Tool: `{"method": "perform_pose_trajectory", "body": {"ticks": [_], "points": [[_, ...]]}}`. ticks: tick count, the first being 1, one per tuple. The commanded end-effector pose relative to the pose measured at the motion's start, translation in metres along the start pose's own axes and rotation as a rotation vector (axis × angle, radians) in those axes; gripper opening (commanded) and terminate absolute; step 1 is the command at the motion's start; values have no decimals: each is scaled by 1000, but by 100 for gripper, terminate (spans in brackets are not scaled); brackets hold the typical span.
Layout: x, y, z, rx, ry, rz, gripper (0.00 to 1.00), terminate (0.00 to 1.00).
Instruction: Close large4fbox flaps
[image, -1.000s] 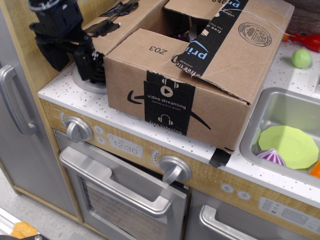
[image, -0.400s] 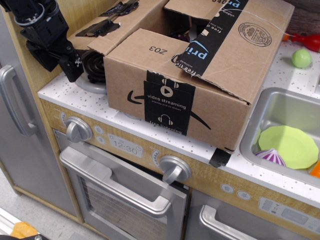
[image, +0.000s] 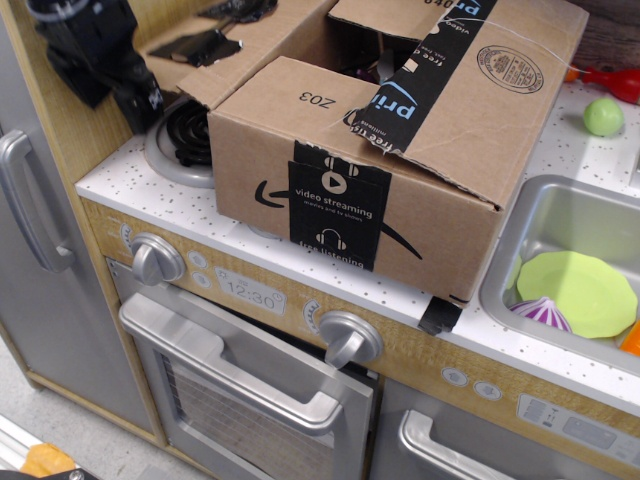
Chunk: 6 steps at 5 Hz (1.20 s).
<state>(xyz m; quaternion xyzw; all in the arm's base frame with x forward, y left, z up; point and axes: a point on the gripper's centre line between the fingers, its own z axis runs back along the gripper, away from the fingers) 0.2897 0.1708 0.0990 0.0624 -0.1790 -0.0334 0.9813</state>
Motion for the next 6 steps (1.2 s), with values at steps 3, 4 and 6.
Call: {"method": "perform_pose_trajectory", "body": {"ticks": [3, 4, 6], "points": [[64, -51, 65, 43, -144, -127, 100, 0], [75, -66, 75, 33, -185, -176, 100, 0], [87, -100, 106, -118, -165, -128, 100, 0]]}}
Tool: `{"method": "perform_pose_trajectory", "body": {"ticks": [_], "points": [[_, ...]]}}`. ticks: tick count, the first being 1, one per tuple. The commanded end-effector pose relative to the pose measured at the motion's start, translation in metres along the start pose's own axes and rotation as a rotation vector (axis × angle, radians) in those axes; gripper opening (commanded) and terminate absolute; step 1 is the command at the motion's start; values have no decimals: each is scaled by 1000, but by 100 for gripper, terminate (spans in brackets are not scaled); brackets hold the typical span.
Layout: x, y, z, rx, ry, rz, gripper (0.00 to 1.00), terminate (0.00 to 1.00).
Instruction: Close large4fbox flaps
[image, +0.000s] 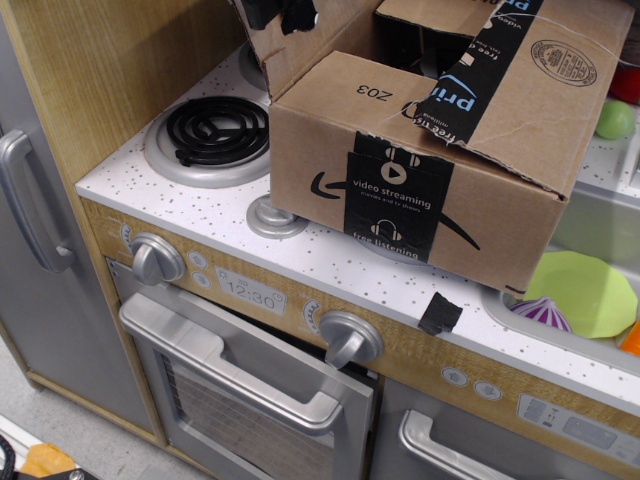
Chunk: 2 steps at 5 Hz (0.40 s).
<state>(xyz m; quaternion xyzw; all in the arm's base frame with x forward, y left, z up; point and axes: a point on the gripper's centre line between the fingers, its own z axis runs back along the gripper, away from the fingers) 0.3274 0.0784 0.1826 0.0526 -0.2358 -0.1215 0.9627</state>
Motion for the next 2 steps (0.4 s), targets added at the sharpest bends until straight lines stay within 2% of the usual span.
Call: {"method": "perform_pose_trajectory", "body": {"ticks": [1, 2], "points": [[26, -34, 33, -202, -2, 146, 100, 0], [35, -47, 37, -293, -2, 193, 100, 0]]}}
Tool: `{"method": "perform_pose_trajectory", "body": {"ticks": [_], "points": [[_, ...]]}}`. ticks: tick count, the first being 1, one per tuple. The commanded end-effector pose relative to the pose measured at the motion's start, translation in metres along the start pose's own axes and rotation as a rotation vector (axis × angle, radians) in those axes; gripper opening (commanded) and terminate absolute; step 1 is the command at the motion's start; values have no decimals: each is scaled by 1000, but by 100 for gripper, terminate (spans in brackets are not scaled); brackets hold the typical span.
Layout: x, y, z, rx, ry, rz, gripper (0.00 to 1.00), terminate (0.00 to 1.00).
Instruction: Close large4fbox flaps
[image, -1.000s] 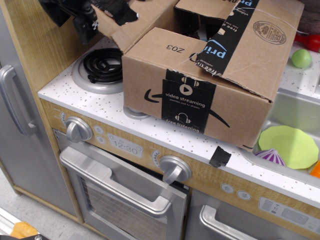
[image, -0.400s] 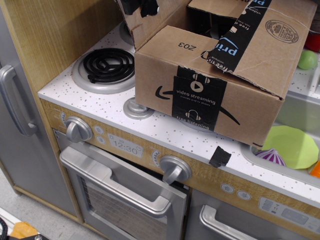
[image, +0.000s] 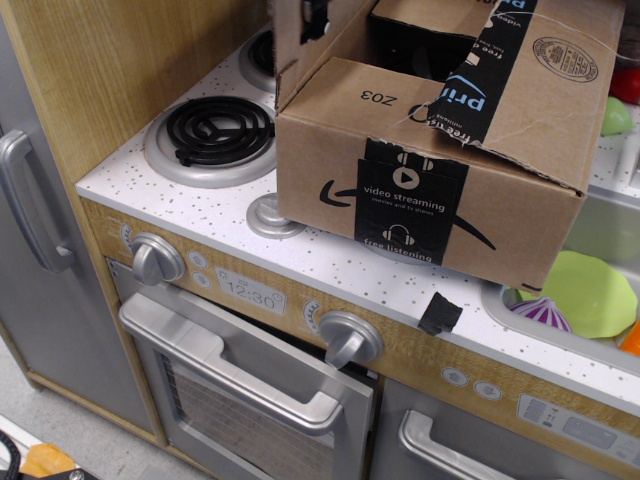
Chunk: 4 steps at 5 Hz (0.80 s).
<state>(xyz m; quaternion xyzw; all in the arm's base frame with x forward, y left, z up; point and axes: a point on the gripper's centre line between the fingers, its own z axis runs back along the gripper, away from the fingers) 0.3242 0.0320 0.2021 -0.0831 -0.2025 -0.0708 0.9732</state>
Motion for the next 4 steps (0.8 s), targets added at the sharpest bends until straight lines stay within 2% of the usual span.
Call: {"method": "perform_pose_trajectory", "body": {"ticks": [1, 3, 4], "points": [[23, -28, 14, -72, -79, 33, 100, 0], [27, -47, -5, -222, -22, 126, 100, 0], [24, -42, -28, -261, 23, 127, 100, 0]]}}
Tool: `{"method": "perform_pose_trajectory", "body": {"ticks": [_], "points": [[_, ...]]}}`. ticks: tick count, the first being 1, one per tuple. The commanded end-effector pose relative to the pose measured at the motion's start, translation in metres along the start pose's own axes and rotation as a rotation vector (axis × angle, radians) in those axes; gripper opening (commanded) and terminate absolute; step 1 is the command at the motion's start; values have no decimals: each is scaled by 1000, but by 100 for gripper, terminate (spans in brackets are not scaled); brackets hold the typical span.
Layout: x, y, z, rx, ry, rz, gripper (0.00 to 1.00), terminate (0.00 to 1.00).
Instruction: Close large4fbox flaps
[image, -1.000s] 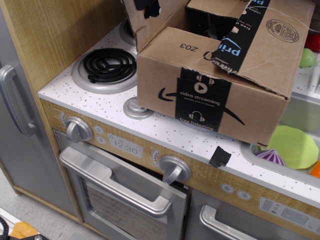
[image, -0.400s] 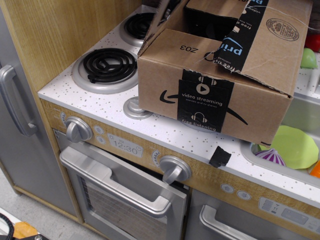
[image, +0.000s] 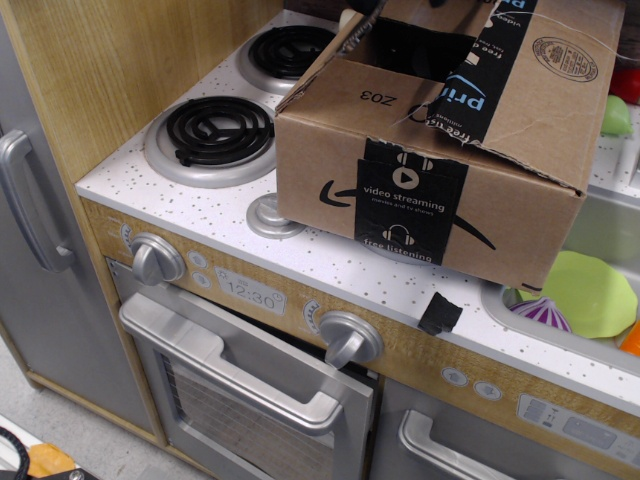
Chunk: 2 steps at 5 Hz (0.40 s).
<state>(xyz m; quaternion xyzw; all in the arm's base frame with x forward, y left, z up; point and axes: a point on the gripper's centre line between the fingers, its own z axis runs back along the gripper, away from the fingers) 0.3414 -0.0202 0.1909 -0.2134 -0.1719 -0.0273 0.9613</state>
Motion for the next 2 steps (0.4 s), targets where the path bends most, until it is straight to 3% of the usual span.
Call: {"method": "perform_pose_trajectory", "body": {"ticks": [1, 2], "points": [[0, 9, -21, -69, 50, 46, 100, 0], [-7, 12, -38, -49, 128, 57, 100, 100]]}}
